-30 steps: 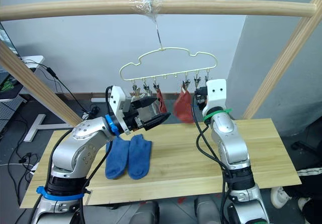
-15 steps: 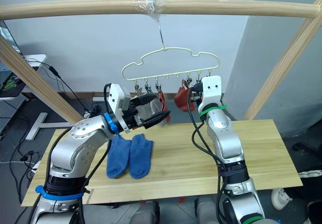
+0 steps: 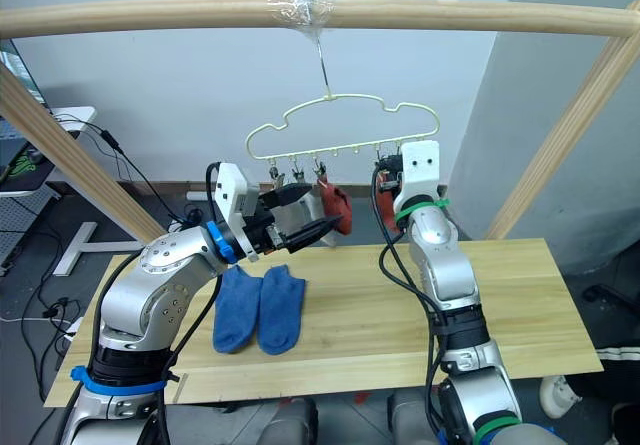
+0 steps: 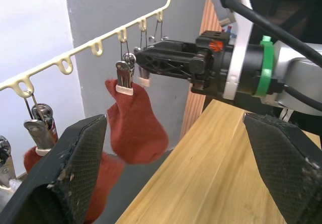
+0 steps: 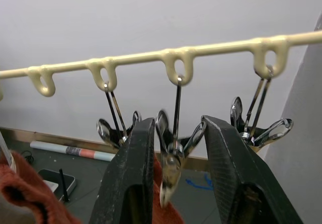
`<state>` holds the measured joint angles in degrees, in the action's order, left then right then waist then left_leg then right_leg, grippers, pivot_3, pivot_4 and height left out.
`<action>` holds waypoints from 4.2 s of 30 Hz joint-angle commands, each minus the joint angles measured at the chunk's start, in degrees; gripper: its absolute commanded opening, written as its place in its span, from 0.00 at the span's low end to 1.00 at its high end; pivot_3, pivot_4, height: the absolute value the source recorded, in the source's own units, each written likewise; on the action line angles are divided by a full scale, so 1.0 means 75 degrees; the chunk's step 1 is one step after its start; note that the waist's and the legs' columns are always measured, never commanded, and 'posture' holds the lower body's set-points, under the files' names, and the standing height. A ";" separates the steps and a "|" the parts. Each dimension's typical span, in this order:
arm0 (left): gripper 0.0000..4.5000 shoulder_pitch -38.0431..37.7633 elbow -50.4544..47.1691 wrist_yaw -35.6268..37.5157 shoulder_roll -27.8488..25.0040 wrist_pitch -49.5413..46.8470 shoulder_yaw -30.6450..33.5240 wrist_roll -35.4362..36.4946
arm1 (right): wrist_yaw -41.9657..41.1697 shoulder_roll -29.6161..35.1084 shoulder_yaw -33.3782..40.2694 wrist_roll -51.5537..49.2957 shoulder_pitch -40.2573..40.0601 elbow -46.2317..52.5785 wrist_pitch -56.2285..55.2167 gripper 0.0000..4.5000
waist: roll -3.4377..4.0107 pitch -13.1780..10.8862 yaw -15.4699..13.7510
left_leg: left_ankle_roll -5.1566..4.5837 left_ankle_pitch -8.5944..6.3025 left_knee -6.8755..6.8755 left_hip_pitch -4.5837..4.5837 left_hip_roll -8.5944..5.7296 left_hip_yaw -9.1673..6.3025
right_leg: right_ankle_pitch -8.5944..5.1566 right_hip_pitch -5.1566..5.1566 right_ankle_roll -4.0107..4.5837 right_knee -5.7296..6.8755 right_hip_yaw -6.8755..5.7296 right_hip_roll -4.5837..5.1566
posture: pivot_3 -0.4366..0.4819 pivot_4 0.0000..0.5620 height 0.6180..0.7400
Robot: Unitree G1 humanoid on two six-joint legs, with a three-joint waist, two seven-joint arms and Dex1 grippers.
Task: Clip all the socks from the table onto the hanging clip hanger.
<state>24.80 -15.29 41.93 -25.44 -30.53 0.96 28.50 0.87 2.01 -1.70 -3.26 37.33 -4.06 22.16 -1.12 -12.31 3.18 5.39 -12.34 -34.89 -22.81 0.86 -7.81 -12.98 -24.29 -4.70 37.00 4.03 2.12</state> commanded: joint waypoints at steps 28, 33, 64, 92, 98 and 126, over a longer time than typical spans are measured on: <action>1.00 0.0360 -0.0270 -0.0123 0.0068 0.0011 0.0162 0.0303 | -0.0200 -0.0075 0.0031 0.0053 0.0623 -0.0524 -0.0583 0.34 | 0.0002 -0.0001 0.0001 | 0.0000 0.0000 0.0000 0.0000 -0.0001 0.0000 | 0.0001 0.0000 0.0001 0.0001 0.0001 0.0000 | 0.54 0.34 1.00; 1.00 0.0354 -0.0277 -0.0140 0.0063 -0.0001 0.0154 0.0334 | -0.0264 -0.0045 0.0058 0.0041 0.0633 -0.0601 -0.0664 0.34 | 0.0002 -0.0001 0.0000 | 0.0000 0.0000 0.0000 0.0000 0.0000 0.0000 | 0.0001 0.0000 0.0001 0.0001 0.0001 0.0000 | 0.54 0.34 1.00; 1.00 -0.1845 0.2269 -0.1986 0.0334 0.0992 -0.1112 -0.2454 | -0.2230 0.1825 0.0419 -0.1152 0.0218 0.1451 0.2472 0.01 | 0.0011 -0.0007 -0.0003 | -0.0001 0.0000 -0.0002 0.0004 -0.0001 -0.0001 | -0.0021 0.0003 -0.0029 0.0002 0.0000 0.0000 | 0.47 0.37 1.00; 0.36 -0.1545 0.4641 -0.2173 0.1151 0.0898 -0.1568 -0.3848 | -0.2113 0.2012 0.0741 -0.1367 0.0260 0.1758 0.3253 0.00 | 0.0014 -0.0002 0.0000 | -0.0001 0.0000 -0.0003 0.0024 -0.0005 0.0000 | -0.0020 0.0027 -0.0037 0.0000 0.0000 0.0006 | 0.43 0.37 1.00; 0.00 -0.1664 0.4486 -0.1959 0.0957 0.1965 -0.1958 -0.4282 | -0.2157 0.2061 0.0839 -0.1490 0.0325 0.1651 0.3367 0.00 | 0.0016 -0.0001 -0.0003 | -0.0001 0.0000 -0.0003 0.0027 -0.0005 0.0000 | -0.0020 0.0030 -0.0037 0.0000 0.0000 0.0006 | 0.44 0.38 1.00; 0.00 -0.0571 0.2196 -0.1333 0.3322 0.4202 -0.2062 -0.2702 | 0.0213 0.0297 0.5329 -0.2876 0.3080 0.1536 0.9379 0.00 | 0.0025 -0.0015 -0.0027 | -0.0006 -0.0003 -0.0002 -0.0007 -0.0011 -0.0006 | -0.0020 0.0013 -0.0029 -0.0012 -0.0006 0.0009 | 0.39 0.36 1.00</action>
<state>19.08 1.85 31.94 -1.71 -0.58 -13.39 7.66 0.48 4.04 36.36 -25.79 60.15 5.76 91.65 -0.93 -12.42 2.98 5.35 -12.36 -34.91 -22.87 0.77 -7.86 -13.13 -24.19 -4.93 36.90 3.98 2.19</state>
